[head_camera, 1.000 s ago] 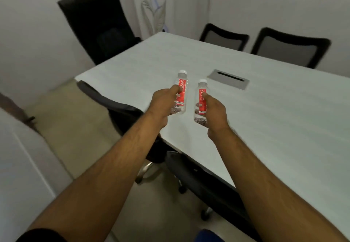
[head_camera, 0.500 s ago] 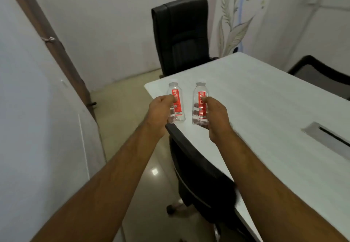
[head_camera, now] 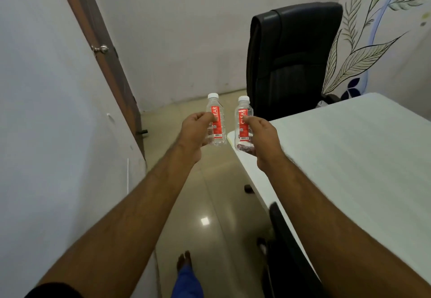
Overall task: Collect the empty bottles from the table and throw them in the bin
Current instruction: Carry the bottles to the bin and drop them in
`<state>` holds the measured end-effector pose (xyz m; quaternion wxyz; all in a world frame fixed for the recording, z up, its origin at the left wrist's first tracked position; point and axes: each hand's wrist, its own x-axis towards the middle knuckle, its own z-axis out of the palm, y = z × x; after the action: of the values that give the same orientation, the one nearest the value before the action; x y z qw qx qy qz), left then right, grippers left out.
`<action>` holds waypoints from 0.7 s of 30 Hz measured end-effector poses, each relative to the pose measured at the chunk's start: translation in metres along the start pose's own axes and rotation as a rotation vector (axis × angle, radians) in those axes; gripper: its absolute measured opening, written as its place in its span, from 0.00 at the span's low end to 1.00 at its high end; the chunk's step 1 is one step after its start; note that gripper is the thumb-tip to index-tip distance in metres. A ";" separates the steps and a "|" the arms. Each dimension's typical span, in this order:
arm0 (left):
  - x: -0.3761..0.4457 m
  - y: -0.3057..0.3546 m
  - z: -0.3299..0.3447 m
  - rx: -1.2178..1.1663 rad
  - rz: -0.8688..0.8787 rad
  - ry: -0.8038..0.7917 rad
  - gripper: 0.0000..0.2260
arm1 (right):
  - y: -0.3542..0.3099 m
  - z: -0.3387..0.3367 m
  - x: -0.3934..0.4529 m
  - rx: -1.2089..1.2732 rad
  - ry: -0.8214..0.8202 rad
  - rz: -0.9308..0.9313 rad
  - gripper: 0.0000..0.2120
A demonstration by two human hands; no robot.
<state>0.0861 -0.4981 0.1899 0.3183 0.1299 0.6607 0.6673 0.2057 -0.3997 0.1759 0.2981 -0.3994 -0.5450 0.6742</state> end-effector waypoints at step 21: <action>0.549 0.136 -0.028 0.055 -0.012 -0.170 0.06 | -0.052 0.247 0.487 0.155 0.209 -0.008 0.15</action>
<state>-0.3847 -0.1827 0.1828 0.3733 0.1908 0.6503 0.6335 -0.2545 -0.1032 0.1442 0.3860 -0.4411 -0.4587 0.6678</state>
